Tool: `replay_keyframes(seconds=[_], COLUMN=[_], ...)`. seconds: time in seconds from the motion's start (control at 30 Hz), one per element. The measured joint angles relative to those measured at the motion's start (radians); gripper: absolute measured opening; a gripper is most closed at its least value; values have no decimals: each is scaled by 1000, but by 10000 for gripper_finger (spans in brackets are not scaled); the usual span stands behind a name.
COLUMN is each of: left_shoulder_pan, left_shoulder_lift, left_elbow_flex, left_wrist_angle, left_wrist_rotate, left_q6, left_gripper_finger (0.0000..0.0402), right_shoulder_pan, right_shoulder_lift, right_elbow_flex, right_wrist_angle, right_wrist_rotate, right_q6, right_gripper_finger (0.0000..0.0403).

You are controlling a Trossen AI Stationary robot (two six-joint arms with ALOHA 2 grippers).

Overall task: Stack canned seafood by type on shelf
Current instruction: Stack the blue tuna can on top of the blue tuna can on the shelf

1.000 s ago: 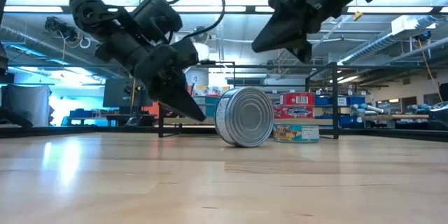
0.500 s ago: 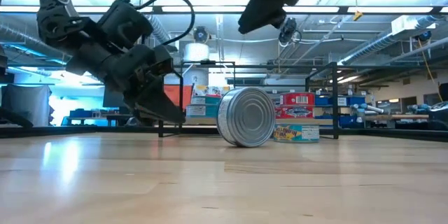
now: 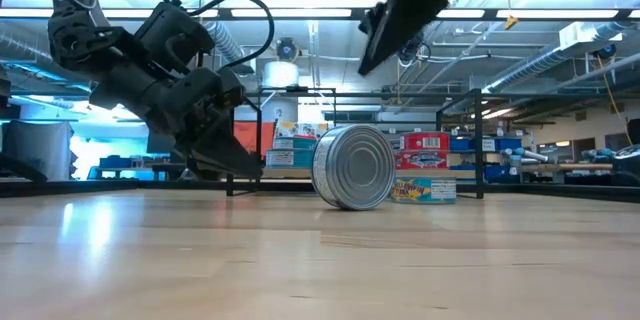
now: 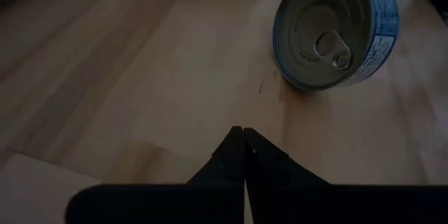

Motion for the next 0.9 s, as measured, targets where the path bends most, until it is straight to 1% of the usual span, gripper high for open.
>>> replay_keyframes(seconds=[0.13,0.4,0.57,0.77,0.9], left_shoulder_pan=[0,0,0,0,0], left_shoulder_lift=[0,0,0,0,1], left_elbow_flex=[0,0,0,0,0], left_wrist_angle=[1,-1,-2,-2,-3], left_wrist_rotate=[2,4,6,18,20], left_q6=[0,24,26,27,27], left_gripper_finger=[1,2,2,3,3], right_shoulder_pan=[-1,3,6,6,6], right_shoulder_lift=[38,168,242,283,289], right_elbow_flex=[17,150,218,241,239], right_wrist_angle=[-47,-130,-189,-201,-205], right_wrist_rotate=[1,3,35,42,42], right_q6=[-31,-89,-135,-164,-191], right_gripper_finger=[224,239,258,288,292])
